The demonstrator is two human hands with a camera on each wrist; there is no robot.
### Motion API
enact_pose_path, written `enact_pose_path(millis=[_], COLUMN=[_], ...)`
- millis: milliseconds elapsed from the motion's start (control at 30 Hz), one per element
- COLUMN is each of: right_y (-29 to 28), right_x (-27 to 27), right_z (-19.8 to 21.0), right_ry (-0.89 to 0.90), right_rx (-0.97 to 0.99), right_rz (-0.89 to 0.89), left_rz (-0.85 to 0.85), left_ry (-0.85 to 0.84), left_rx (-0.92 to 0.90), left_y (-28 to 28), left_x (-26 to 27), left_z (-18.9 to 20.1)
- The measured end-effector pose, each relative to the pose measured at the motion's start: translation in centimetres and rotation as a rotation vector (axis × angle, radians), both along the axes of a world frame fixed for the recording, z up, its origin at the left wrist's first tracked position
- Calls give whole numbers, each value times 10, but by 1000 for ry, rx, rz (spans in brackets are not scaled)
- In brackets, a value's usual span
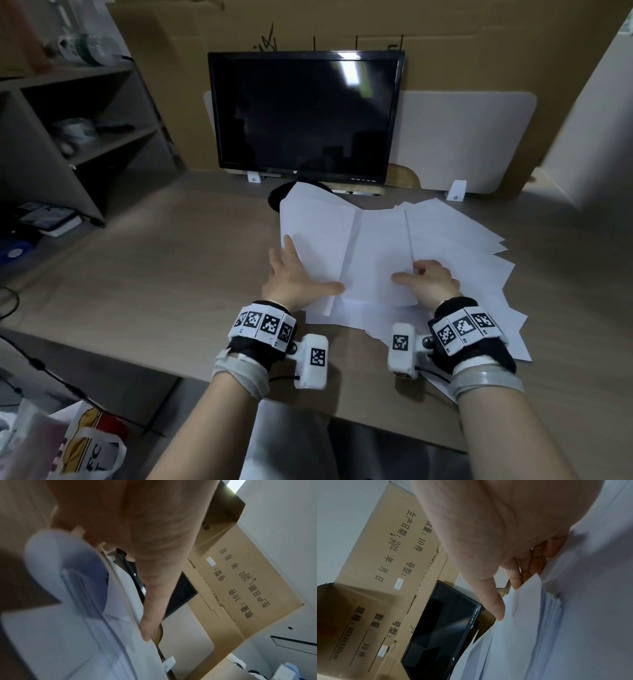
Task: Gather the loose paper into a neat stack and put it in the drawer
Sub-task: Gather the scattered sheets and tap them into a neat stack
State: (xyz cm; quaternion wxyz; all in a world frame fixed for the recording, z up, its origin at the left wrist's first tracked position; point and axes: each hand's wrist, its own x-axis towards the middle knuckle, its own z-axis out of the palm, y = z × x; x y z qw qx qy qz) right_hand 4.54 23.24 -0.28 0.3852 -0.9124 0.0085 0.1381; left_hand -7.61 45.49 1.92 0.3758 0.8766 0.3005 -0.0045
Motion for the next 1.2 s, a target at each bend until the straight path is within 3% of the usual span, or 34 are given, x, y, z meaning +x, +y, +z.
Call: enact_pose_path(millis=[333,500,633,767,800,867,967,1100,1200], right_y=[-5,-6,-5,8,14,26,38,42,43], right_x=[0,1,-2,-16,-21,-34,-44,-46,-43], right_z=[-1,0,5,24,31,40,38,30,30], right_ry=[1,2,27,-127,-89,170,358,283,183], right_rx=[38,46,69,263,386,602,733,872,860], right_rz=[16,13,-1,2,50,135,183,137,58], left_rz=[335,406,333,280,272,230,164,102,80], left_ry=[-262,-448,-540,-507,-500,-474,-423,-386,-388], left_rx=[-76,-107,-255,-412,-442,-492,-556,-599,-626], left_y=[24,35,26,6,2,-9,-22,-27,-26], left_x=[10,3,8,17,18,18,17,10,6], left_z=[8,30,53,52,50,44,37,35,29])
